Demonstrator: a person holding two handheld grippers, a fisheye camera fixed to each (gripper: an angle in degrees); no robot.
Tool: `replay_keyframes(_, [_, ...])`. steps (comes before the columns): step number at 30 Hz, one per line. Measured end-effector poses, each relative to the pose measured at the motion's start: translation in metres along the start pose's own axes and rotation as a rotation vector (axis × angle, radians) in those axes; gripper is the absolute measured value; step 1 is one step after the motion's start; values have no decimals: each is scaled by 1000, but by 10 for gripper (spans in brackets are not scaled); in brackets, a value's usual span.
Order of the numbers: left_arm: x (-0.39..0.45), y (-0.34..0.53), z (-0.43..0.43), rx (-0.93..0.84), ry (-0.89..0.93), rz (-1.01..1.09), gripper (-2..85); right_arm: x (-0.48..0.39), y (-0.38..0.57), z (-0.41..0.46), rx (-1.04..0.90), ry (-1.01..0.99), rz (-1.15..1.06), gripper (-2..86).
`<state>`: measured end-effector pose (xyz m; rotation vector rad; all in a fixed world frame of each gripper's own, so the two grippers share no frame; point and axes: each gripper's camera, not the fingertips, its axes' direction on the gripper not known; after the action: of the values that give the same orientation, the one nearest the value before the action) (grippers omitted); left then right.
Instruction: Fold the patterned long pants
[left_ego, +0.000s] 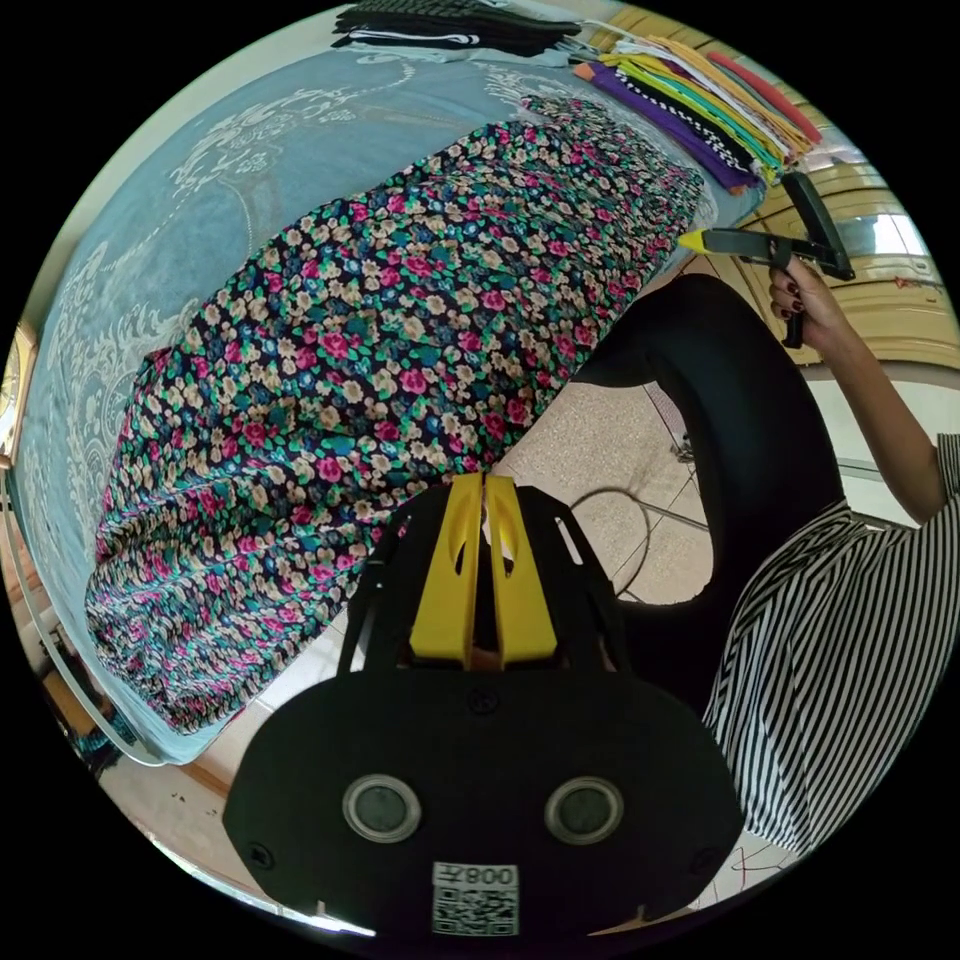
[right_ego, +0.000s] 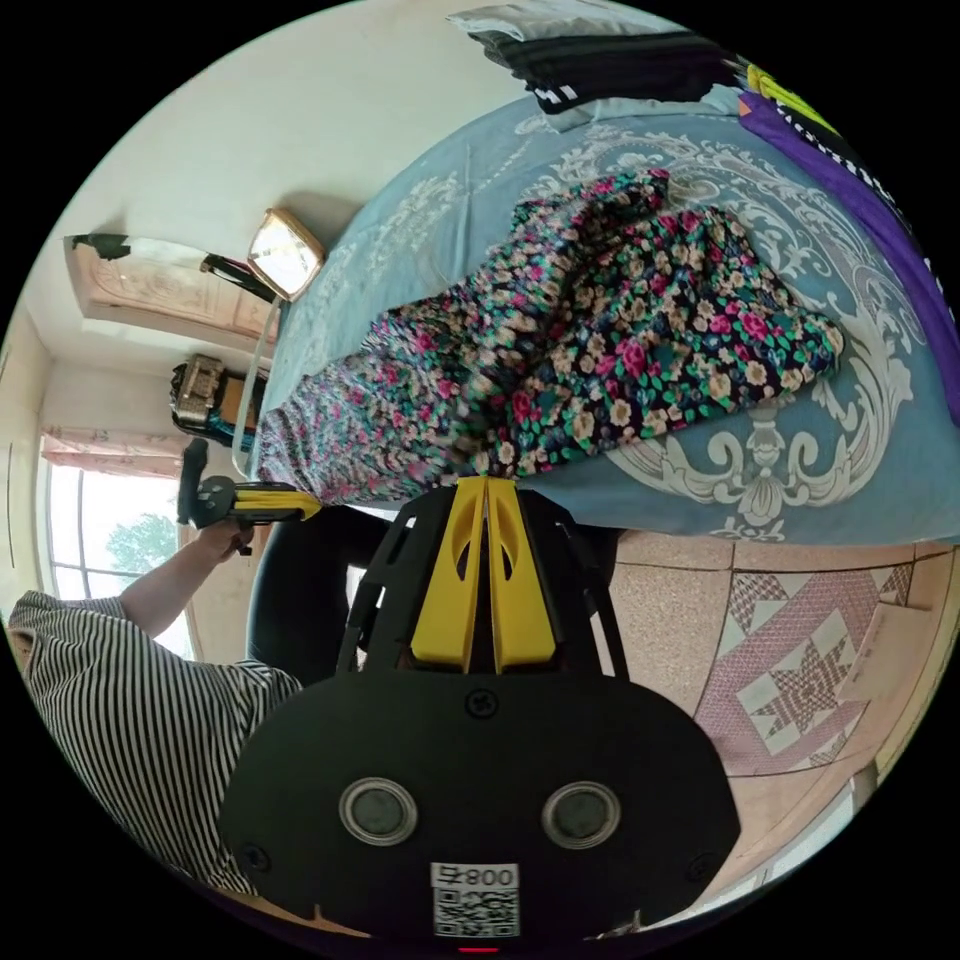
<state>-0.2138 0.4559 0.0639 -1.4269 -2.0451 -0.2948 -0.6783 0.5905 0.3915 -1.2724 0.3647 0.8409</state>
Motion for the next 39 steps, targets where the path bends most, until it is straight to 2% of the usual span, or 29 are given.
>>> replay_keyframes(7, [9,-24,-38,77,66,-24,13,5,20,9,20,-24,45,3])
replay_keyframes(12, [20,-58,-75,242,156,-2,19,-27,15,-12,189,89,-41,23])
replay_keyframes(17, [22,-156,-100,367,241,49,25,-63,-25,7,224,274,-159,52])
replay_keyframes(20, [17,-215,-110,410,260,13,26,-70,-47,25,221,337,-176,63])
replay_keyframes(26, [7,-305,-119,441,332,-84,25,-61,-70,45,246,376,-116,80])
replay_keyframes(29, [9,-331,-120,439,359,-106,21,-50,-77,63,195,383,-88,77])
replay_keyframes(35, [21,-366,-120,408,365,-123,14,-40,-69,82,186,488,-83,20])
replay_keyframes(39, [36,-386,-131,425,377,-97,12,-17,-47,67,239,391,-65,7])
